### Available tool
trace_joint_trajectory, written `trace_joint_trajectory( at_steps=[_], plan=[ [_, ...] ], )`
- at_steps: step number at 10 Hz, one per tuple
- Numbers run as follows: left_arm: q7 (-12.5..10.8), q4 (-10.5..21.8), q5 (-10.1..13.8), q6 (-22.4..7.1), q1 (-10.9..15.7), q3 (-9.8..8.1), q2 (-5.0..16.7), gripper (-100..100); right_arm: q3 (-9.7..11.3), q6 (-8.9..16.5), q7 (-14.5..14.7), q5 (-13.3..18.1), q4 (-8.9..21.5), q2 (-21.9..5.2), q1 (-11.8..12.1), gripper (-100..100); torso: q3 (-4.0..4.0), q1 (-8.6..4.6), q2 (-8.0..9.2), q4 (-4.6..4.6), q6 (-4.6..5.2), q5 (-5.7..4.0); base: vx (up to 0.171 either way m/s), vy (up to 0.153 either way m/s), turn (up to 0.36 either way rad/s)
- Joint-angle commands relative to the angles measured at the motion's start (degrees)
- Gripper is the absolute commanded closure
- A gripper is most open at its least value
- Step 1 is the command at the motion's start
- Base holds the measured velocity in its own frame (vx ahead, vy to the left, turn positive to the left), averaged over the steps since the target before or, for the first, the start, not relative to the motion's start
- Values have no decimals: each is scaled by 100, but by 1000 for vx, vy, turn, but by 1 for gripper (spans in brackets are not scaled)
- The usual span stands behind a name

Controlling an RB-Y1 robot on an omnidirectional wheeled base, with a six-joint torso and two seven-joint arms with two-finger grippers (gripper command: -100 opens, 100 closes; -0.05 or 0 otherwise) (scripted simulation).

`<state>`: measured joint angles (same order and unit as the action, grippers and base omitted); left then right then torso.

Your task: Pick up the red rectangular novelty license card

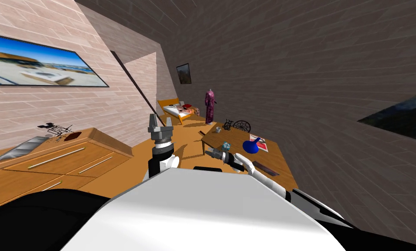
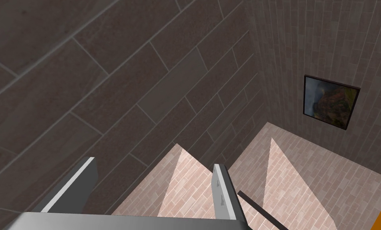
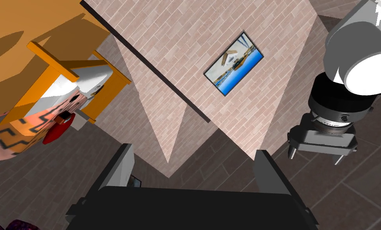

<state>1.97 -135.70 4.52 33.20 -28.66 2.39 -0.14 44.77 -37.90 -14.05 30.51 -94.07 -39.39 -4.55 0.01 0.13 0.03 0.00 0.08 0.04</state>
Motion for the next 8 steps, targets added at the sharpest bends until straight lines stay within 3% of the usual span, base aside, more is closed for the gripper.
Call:
trace_joint_trajectory(
  at_steps=[1, 2, 3, 4, 5, 6, 7, 8],
  plan=[
    [0, 0, 0, 0, 0, 0, 0, 0, 286, -50, 2, 286, 286, -210, -243, -100, 0, 0, 0, 0, 0, 0, 30, 33, 183],
    [0, 0, 0, 0, 0, 0, 0, 0, 369, -50, 2, 296, 361, -210, -243, -100, -1, 0, -2, 0, -3, 0, 29, 21, 67],
    [0, 0, 0, 0, 0, 0, 0, 0, 580, -121, 10, 531, 557, -432, -427, -100, 0, -3, 0, 0, 1, -1, 28, 25, 132],
    [0, 0, 0, 0, 0, 0, 0, 0, 631, -121, 10, 531, 624, -432, -427, -100, 0, -3, 0, 0, -1, 0, 24, 19, 66],
    [0, 0, 0, 0, 0, 0, 0, 0, 874, -187, 23, 764, 800, -652, -603, -100, 1, -5, 3, 0, 2, -1, 21, 26, 85],
    [0, 0, 0, 0, 0, 0, 0, 0, 885, -187, 23, 764, 932, -652, -603, -100, 2, -5, 3, 1, 0, 0, 21, 19, 70],
    [0, 0, 0, 0, 0, 0, 0, 0, 1113, -248, 42, 993, 1119, -870, -769, -100, 2, -6, 4, 1, 1, -1, 22, 17, 146],
    [0, 0, 0, 0, 0, 0, 0, 0, 1132, -248, 42, 993, 1121, -870, -769, -100, 3, -7, 4, 1, 0, -1, 20, 8, 50]
  ],
)
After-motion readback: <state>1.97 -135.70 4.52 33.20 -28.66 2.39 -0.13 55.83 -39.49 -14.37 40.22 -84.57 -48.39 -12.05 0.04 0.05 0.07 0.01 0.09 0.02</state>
